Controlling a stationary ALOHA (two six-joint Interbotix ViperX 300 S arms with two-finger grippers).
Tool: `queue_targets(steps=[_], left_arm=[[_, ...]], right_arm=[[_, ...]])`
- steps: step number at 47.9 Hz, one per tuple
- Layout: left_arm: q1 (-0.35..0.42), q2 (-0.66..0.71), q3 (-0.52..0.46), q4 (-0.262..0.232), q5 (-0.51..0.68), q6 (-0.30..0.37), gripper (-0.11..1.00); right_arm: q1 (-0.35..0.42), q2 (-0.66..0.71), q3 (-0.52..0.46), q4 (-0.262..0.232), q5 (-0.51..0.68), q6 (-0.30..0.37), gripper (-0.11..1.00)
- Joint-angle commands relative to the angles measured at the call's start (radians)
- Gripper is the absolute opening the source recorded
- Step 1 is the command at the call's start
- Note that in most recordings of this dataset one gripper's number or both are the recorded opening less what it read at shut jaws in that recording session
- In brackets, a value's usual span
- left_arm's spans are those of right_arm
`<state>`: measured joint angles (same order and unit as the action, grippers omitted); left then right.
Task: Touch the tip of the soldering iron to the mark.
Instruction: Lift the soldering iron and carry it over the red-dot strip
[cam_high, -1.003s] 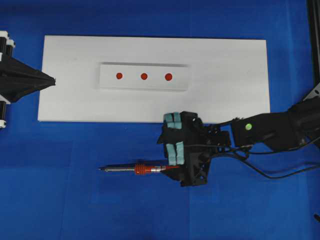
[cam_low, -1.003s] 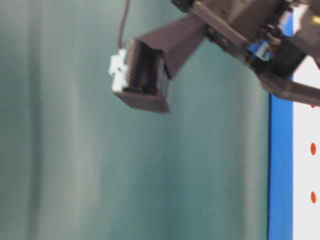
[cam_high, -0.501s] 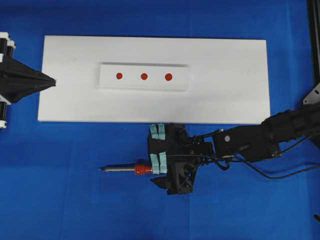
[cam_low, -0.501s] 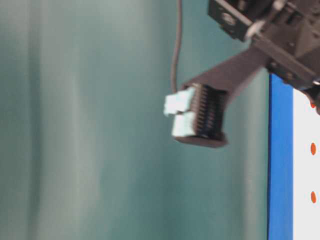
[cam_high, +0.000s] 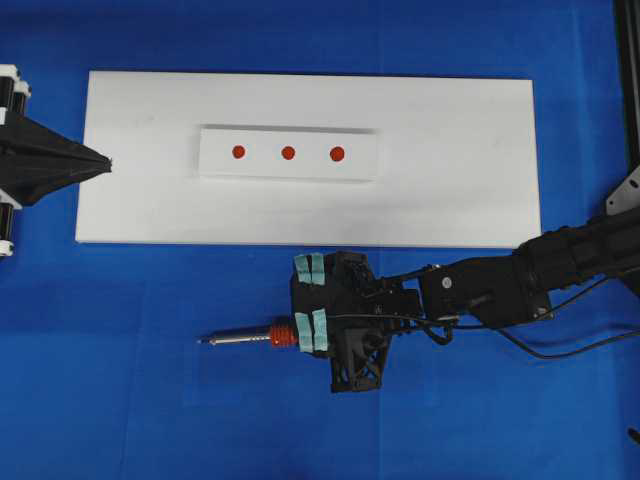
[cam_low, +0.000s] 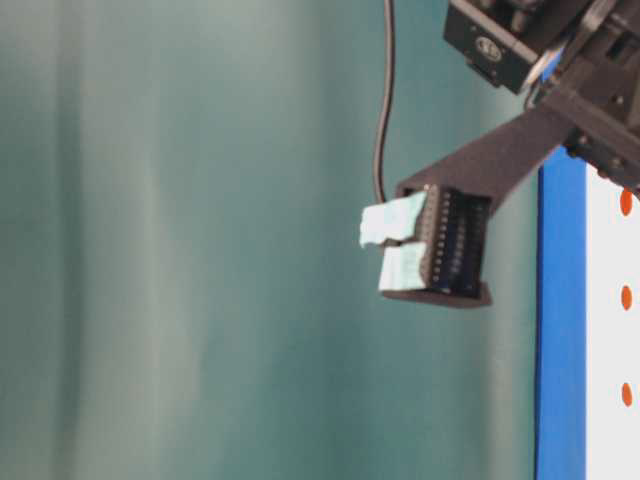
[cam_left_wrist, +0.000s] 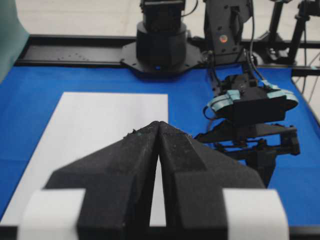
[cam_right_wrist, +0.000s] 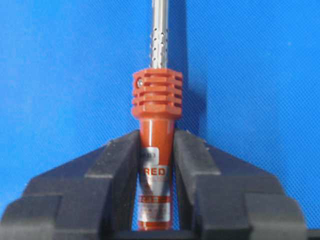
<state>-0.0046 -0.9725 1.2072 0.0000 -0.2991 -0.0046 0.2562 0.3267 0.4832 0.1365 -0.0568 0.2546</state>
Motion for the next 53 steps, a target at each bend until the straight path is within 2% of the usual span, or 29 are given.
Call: queue_targets(steps=[1, 18, 27, 37, 53], left_arm=[[0.002, 0.003, -0.011, 0.002, -0.009, -0.002, 0.00], [0.003, 0.003, -0.009, 0.002, -0.009, -0.003, 0.00], [0.002, 0.003, -0.009, 0.002, -0.009, -0.003, 0.00], [0.003, 0.003, -0.008, 0.002, -0.009, -0.005, 0.00], [0.002, 0.003, -0.006, 0.002, -0.009, -0.015, 0.00]], right_arm=[[0.006, -0.015, -0.017, 0.003, -0.008, -0.002, 0.06], [0.009, -0.017, -0.009, 0.003, -0.083, -0.002, 0.06], [0.006, -0.054, -0.005, 0.003, -0.061, -0.003, 0.06], [-0.015, -0.181, -0.009, 0.000, 0.081, -0.006, 0.06], [-0.017, -0.362, -0.064, -0.051, 0.360, -0.005, 0.06]])
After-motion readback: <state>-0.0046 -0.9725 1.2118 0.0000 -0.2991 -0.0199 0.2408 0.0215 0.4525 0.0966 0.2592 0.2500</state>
